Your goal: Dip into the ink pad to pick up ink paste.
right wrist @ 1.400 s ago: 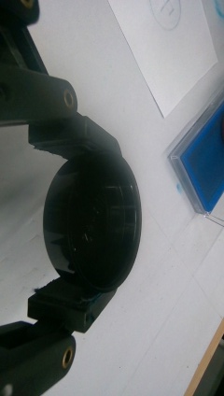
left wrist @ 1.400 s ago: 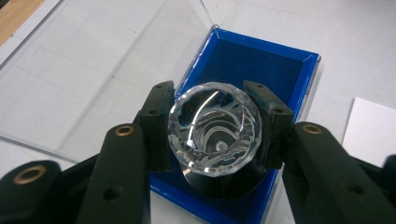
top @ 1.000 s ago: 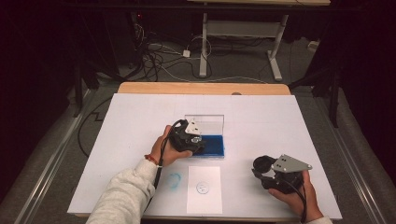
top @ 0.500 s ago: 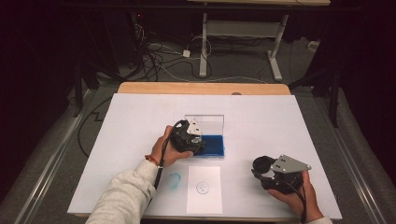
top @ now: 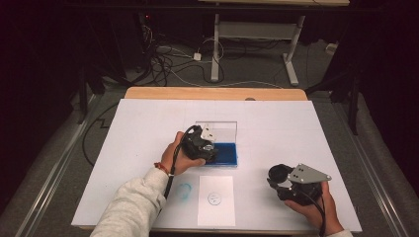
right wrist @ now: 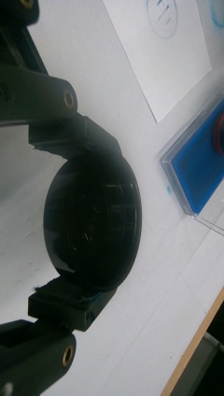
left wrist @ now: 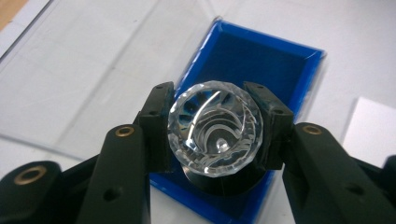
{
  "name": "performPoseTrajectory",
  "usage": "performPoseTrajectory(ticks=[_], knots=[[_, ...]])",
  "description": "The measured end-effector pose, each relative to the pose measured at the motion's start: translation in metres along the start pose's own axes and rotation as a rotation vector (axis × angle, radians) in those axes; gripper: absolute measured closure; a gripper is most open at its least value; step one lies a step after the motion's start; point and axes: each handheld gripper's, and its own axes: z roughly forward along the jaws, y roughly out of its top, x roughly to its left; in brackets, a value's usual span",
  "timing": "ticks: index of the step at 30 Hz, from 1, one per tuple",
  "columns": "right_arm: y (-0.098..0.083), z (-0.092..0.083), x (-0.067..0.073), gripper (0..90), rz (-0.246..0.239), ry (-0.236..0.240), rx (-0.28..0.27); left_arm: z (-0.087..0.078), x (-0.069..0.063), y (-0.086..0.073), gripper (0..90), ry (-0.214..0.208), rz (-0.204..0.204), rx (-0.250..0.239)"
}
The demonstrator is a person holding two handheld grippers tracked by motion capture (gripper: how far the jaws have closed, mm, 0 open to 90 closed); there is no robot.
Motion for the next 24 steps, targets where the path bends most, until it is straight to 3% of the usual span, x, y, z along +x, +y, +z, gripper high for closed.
performPoseTrajectory(ticks=[5,11,24], knots=[[0.000,0.000,-0.001,39.1,0.007,-0.002,-0.004,-0.012,0.000,0.019,54.9,-0.007,0.016,-0.058],[0.000,-0.001,-0.002,39.1,0.004,-0.006,-0.006,-0.018,-0.001,0.041,54.9,-0.005,0.050,-0.079],[-0.002,-0.001,-0.004,39.1,0.010,-0.009,0.001,-0.027,0.002,0.054,54.9,-0.016,0.055,-0.093]])
